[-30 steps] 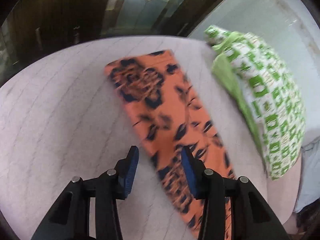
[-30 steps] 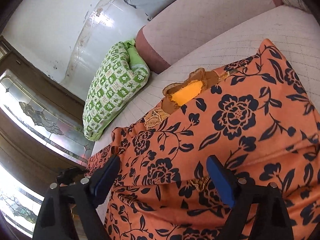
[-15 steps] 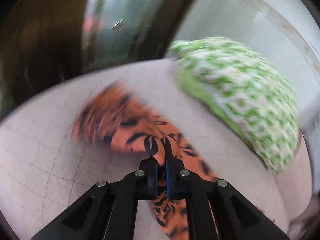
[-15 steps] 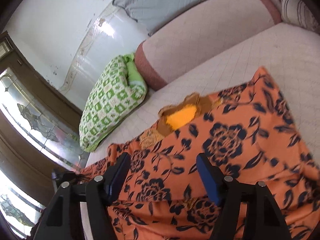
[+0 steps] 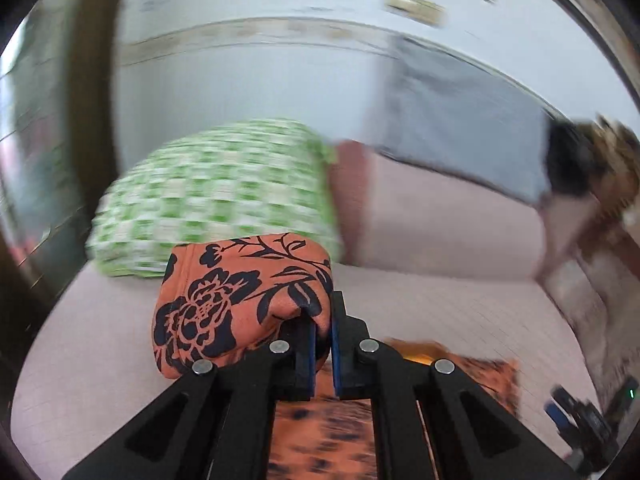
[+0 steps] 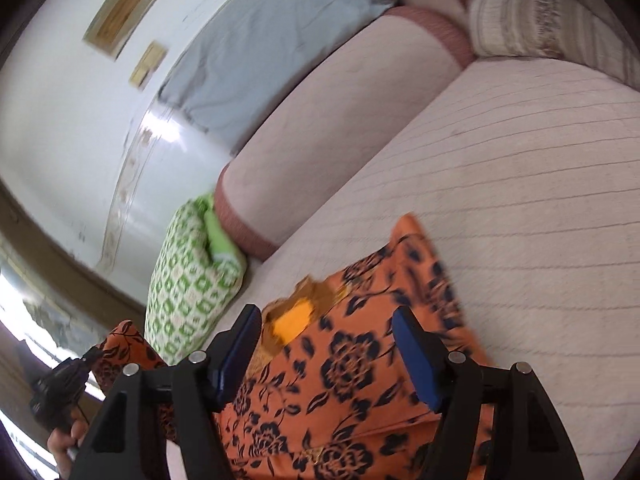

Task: Fold small clothes
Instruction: 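Grasp the other sleeve with the left gripper and fold it across the body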

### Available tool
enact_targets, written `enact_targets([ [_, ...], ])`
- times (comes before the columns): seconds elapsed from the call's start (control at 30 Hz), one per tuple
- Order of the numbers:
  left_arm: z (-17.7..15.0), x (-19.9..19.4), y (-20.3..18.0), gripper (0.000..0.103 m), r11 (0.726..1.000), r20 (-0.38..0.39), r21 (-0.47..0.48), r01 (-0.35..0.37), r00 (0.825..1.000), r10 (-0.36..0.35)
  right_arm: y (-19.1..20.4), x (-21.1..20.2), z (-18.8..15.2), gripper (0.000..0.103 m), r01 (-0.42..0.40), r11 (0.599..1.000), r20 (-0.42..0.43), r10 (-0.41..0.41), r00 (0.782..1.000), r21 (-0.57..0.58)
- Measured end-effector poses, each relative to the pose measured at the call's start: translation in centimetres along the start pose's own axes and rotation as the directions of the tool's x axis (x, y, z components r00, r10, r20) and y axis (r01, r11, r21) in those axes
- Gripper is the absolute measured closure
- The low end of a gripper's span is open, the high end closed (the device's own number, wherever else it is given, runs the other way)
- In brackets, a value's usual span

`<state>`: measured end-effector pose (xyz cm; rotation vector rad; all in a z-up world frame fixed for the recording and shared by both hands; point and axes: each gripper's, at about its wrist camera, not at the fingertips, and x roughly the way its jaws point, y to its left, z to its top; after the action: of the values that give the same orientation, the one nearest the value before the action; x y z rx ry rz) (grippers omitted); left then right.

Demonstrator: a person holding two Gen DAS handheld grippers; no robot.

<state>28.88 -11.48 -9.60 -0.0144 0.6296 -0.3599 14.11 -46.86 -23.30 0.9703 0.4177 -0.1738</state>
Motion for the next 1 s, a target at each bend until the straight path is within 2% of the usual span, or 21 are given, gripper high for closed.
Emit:
enact_targets([
  [0.1, -2.2, 1.3, -7.4, 0.098, 0.995, -0.056, 0.049, 0.085, 0.995, -0.083, -1.6, -1.4, 1.5, 0.032, 0.007, 0.999, 0.040, -0.009, 0.999, 0.045],
  [0.17, -3.9, 2.9, -10.9, 0.097, 0.989, -0.108, 0.048, 0.141, 0.985, -0.135, -2.6, -2.0, 2.2, 0.032, 0.006, 0.997, 0.063, -0.011, 0.998, 0.077],
  [0.23, -6.4, 5.2, -14.9, 0.082, 0.974, -0.200, 0.061, 0.217, 0.959, -0.201, -3.6, -2.5, 2.8, 0.032, 0.008, 0.994, 0.079, -0.016, 0.997, 0.110],
  [0.27, -7.5, 6.4, -16.4, 0.056, 0.965, -0.248, 0.085, 0.246, 0.944, -0.219, -4.0, -2.7, 3.1, 0.032, 0.010, 0.992, 0.081, -0.020, 0.996, 0.123],
  [0.3, -8.6, 7.5, -17.6, 0.034, 0.958, -0.304, 0.109, 0.264, 0.927, -0.221, -4.3, -2.8, 3.3, 0.032, 0.015, 0.991, 0.082, -0.026, 0.996, 0.132],
  [0.33, -9.7, 8.6, -18.4, 0.031, 0.955, -0.360, 0.126, 0.268, 0.910, -0.207, -4.6, -2.9, 3.5, 0.032, 0.019, 0.990, 0.081, -0.030, 0.996, 0.137],
  [0.4, -11.0, 8.8, -17.9, 0.031, 0.950, -0.394, 0.104, 0.294, 0.889, -0.232, -5.0, -2.9, 3.8, 0.032, 0.024, 0.989, 0.070, -0.034, 0.997, 0.148],
  [0.47, -11.0, 7.6, -16.1, 0.030, 0.949, -0.369, 0.052, 0.310, 0.889, -0.270, -5.2, -2.6, 3.9, 0.032, 0.023, 0.988, 0.045, -0.031, 0.999, 0.156],
  [0.53, -10.1, 6.4, -12.4, 0.026, 0.952, -0.307, -0.040, 0.303, 0.903, -0.301, -5.1, -2.2, 3.8, 0.032, 0.022, 0.989, 0.023, -0.026, 0.999, 0.147],
  [0.6, -9.4, 4.8, -8.7, 0.020, 0.954, -0.224, -0.125, 0.273, 0.929, -0.295, -4.2, -1.7, 3.2, 0.032, 0.020, 0.992, 0.005, -0.021, 1.000, 0.122],
  [0.67, -9.0, 3.7, -5.0, 0.017, 0.961, -0.156, -0.181, 0.207, 0.959, -0.236, -3.1, -1.0, 2.4, 0.032, 0.018, 0.996, -0.013, -0.017, 1.000, 0.093],
  [0.7, -9.3, 3.2, -2.8, 0.017, 0.971, -0.138, -0.199, 0.136, 0.977, -0.165, -2.6, -0.6, 2.1, 0.032, 0.018, 0.997, -0.021, -0.017, 1.000, 0.078],
  [0.77, -10.1, 3.6, -0.2, 0.017, 0.980, -0.159, -0.200, 0.009, 0.986, -0.042, -1.1, 0.4, 1.1, 0.032, -0.011, 0.999, -0.053, 0.013, 0.999, 0.043],
  [0.8, -11.0, 4.1, 1.4, 0.017, 0.978, -0.178, -0.201, -0.064, 0.984, 0.027, -0.2, 1.0, 0.5, 0.032, -0.041, 0.999, -0.080, 0.042, 0.996, 0.021],
  [0.87, -12.6, 5.1, 3.2, 0.017, 0.966, -0.201, -0.219, -0.138, 0.975, 0.094, 1.7, 2.4, -0.9, 0.032, -0.102, 0.994, -0.153, 0.097, 0.984, -0.027],
  [0.97, -15.0, 6.8, 5.1, 0.017, 0.946, -0.235, -0.220, -0.238, 0.954, 0.185, 5.6, 5.1, -4.4, 0.032, -0.214, 0.972, -0.290, 0.178, 0.940, -0.096],
  [1.0, -15.5, 7.5, 5.4, 0.017, 0.940, -0.264, -0.203, -0.276, 0.940, 0.219, 6.8, 6.0, -5.7, 0.032, -0.232, 0.965, -0.328, 0.182, 0.927, -0.121],
])
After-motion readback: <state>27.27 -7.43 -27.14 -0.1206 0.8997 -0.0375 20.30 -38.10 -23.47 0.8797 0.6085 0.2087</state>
